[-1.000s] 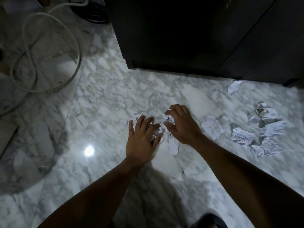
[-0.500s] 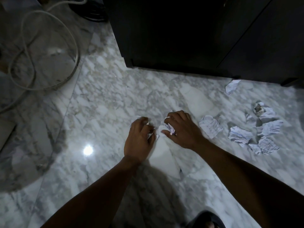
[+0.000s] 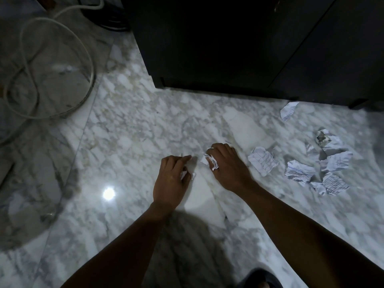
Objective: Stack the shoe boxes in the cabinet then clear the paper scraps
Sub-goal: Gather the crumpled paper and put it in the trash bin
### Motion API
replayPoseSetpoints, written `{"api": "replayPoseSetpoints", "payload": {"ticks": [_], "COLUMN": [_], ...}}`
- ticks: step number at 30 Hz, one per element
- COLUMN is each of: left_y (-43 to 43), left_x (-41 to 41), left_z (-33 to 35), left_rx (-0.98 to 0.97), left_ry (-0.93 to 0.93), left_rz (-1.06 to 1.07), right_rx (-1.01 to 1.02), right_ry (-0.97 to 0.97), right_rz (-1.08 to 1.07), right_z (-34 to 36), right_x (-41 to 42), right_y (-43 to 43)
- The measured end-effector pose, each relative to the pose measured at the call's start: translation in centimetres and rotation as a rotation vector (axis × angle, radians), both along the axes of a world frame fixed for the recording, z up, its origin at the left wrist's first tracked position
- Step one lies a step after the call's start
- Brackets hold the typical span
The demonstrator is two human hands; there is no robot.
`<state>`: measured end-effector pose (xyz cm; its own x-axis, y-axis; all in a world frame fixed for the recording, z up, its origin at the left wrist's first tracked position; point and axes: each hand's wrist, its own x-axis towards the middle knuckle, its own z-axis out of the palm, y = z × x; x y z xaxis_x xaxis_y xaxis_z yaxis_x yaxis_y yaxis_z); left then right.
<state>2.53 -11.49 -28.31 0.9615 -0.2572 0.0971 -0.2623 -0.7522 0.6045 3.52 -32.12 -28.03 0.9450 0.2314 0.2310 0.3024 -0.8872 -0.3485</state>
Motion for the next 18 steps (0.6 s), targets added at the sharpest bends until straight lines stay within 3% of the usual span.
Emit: {"api": "replayPoseSetpoints", "payload": {"ticks": [18], "left_y": [-0.23], "left_x": [0.26], "left_z": [-0.36], "left_rx": [0.097], "left_ry": [-0.122], "left_rz": [-0.051], "right_rx": [0.023], "right_ry": [0.073], "right_rz": [0.004], "right_z": [-0.38], "right_x": [0.31], "right_y": [-0.03]}}
